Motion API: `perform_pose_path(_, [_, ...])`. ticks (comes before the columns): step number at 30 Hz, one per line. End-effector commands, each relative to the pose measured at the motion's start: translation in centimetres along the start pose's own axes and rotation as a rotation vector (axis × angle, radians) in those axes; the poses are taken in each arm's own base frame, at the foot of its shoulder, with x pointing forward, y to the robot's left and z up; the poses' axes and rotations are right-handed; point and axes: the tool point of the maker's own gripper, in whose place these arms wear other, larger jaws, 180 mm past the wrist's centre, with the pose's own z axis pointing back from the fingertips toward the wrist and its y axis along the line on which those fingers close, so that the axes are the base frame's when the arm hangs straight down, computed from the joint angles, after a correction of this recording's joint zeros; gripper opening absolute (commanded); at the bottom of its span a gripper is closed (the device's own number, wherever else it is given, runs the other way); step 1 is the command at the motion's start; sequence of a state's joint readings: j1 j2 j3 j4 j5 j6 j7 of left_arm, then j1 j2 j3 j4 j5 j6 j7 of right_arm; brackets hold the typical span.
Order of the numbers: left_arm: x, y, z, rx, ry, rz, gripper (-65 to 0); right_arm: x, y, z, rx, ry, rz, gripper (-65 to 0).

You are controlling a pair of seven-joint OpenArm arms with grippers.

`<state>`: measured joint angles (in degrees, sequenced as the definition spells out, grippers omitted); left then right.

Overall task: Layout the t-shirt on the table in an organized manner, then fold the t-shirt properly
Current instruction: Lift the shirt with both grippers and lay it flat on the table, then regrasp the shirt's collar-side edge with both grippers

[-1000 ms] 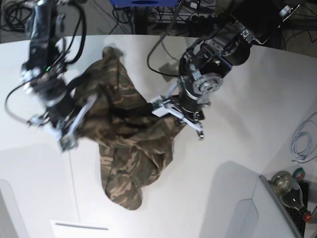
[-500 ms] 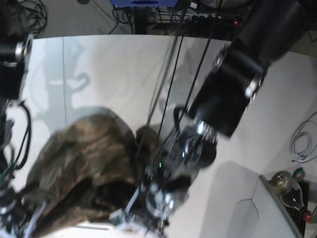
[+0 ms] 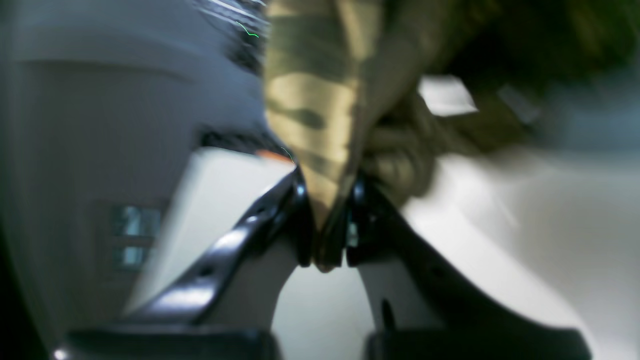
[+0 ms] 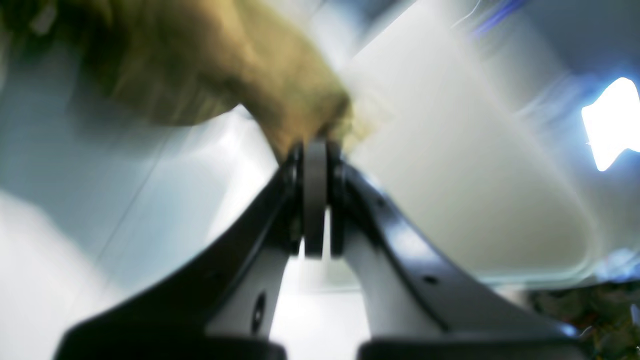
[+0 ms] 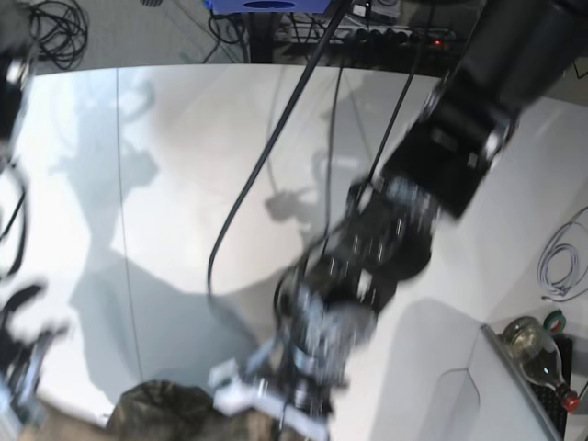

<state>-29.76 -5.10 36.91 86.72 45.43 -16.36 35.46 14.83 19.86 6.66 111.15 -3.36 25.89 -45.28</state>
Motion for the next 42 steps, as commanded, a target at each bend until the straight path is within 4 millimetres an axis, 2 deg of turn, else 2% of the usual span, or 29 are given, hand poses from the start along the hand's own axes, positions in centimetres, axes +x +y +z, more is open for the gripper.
perform_pose_path(1, [0.3, -0.3, 1.2, 0.025, -0.02, -0.017, -65.0, -0.8, 0.4, 0.8, -0.006, -0.003, -0.022, -64.8])
perform_pose_path(3, [-2.4, -6.8, 4.2, -0.084, 0.028, -0.051, -65.0, -6.5, 5.3, 1.9, 0.086, 0.127, -0.116, -64.8])
perform_pose_path(7, [-5.9, -18.7, 9.9, -0.34, 0.115, -0.075, -65.0, -14.8, 14.5, 3.3, 0.248, 0.26, -0.301, -64.8])
perform_pose_path(10, [-7.6, -24.6, 13.2, -0.485, 0.17, -0.082, -65.0, -19.0, 19.2, 4.1, 0.316, 0.358, -0.41, -64.8])
perform_pose_path(13, [-7.8, -27.1, 15.6, -0.551, 0.184, -0.072, -65.0, -21.1, 20.1, 5.1, 0.312, 0.418, -0.462, -64.8])
perform_pose_path(16, [-7.1, -27.5, 16.8, -0.564, 0.173, -0.048, -65.0, -21.3, 19.8, 6.2, 0.296, 0.425, -0.468, -64.7])
perform_pose_path(19, [-6.7, -27.3, 17.1, -0.56, 0.167, -0.035, -65.0, -21.0, 19.5, 7.2, 0.286, 0.417, -0.454, -63.0])
perform_pose_path(21, [-6.6, -26.7, 17.0, -0.546, 0.173, -0.032, -65.0, -21.1, 19.1, 8.1, 0.276, 0.451, -0.449, -54.2])
perform_pose_path(23, [-6.8, -25.7, 16.9, -0.522, 0.205, -0.031, -65.0, -21.4, 17.5, 8.8, 0.235, 0.487, -0.447, -42.5])
perform_pose_path(24, [-6.8, -25.0, 16.8, -0.506, 0.217, -0.028, -59.9, -21.3, 16.8, 9.1, 0.215, 0.496, -0.455, -36.6])
perform_pose_path(25, [-6.6, -24.2, 16.7, -0.485, 0.228, -0.02, -50.5, -21.2, 15.8, 9.3, 0.185, 0.496, -0.459, -31.7])
perform_pose_path(26, [-6.7, -23.8, 17.0, -0.478, 0.239, -0.014, -43.6, -21.1, 14.9, 9.5, 0.159, 0.493, -0.458, -28.5])
perform_pose_path(28, [-7.3, -22.7, 17.7, -0.457, 0.275, -0.004, -30.1, -20.6, 13.3, 9.6, 0.114, 0.468, -0.46, -26.6])
perform_pose_path(31, [-9.4, -22.0, 19.5, -0.446, 0.341, 0.034, -16.6, -19.4, 11.5, 8.7, 0.072, 0.424, -0.464, -26.7])
perform_pose_path(33, [-11.3, -20.9, 20.9, -0.423, 0.404, 0.076, -14.0, -18.4, 10.2, 7.4, 0.054, 0.389, -0.454, -26.7])
perform_pose_path(36, [-13.8, -18.8, 21.7, -0.365, 0.486, 0.146, -15.1, -18.0, 8.9, 5.3, 0.052, 0.366, -0.444, -26.7])
perform_pose_path(38, [-14.7, -17.6, 20.4, -0.325, 0.501, 0.257, -22.5, -18.1, 8.3, 2.9, 0.059, 0.369, -0.462, -26.9])
perform_pose_path(40, [-15.0, -16.9, 18.3, -0.306, 0.486, 0.425, -39.0, -19.3, 8.6, 0.5, 0.092, 0.407, -0.496, -29.6])
perform_pose_path(41, [-14.9, -16.5, 16.9, -0.298, 0.47, 0.523, -53.6, -19.7, 8.7, -0.8, 0.107, 0.413, -0.514, -34.8])
perform_pose_path(42, [-14.8, -16.2, 15.4, -0.294, 0.455, 0.61, -65.0, -20.2, 9.0, -1.9, 0.122, 0.417, -0.532, -43.7])
